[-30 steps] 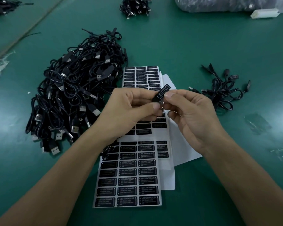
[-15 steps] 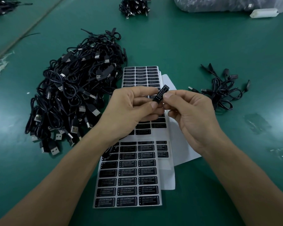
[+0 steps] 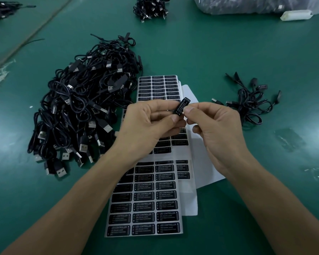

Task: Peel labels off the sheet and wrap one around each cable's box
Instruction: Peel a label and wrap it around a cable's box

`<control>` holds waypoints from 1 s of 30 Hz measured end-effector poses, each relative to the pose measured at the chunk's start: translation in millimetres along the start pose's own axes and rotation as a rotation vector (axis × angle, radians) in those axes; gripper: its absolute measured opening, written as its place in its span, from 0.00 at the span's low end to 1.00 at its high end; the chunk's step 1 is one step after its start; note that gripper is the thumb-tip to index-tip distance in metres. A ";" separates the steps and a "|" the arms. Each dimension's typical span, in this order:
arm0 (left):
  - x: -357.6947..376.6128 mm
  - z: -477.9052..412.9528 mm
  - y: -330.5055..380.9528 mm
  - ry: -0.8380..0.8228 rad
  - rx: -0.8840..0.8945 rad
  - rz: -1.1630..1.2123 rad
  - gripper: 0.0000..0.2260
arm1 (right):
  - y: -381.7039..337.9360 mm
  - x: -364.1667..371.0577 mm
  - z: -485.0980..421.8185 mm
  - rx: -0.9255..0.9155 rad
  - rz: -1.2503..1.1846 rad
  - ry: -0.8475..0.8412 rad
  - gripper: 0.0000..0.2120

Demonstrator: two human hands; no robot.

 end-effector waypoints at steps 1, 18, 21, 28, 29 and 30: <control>-0.2 -0.2 -0.4 0.005 -0.001 0.003 0.12 | 0.0 0.2 0.1 -0.001 -0.005 0.007 0.08; 0.5 0.3 -3.0 0.051 -0.059 0.061 0.11 | -2.4 1.6 1.1 -0.014 0.036 0.049 0.08; 1.0 0.9 -2.5 0.041 -0.058 0.063 0.10 | -4.6 1.9 2.2 -0.031 0.060 0.054 0.08; 0.2 0.6 -5.9 0.035 -0.068 0.083 0.09 | -7.3 2.2 4.4 -0.052 0.078 0.078 0.09; -0.2 0.5 -6.6 0.038 -0.069 0.091 0.09 | -7.9 2.7 4.9 -0.059 0.076 0.078 0.09; -0.4 0.2 -7.2 0.040 -0.070 0.099 0.09 | -8.5 2.9 5.2 -0.063 0.076 0.079 0.09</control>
Point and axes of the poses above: each hand's wrist, its own z-axis away from the middle knuckle, its own x-axis out of the palm, y = z × x, the point moved 5 cm from there along -z, towards the middle knuckle, and after that the axes turned 9 degrees about z, right-handed, at the moved point
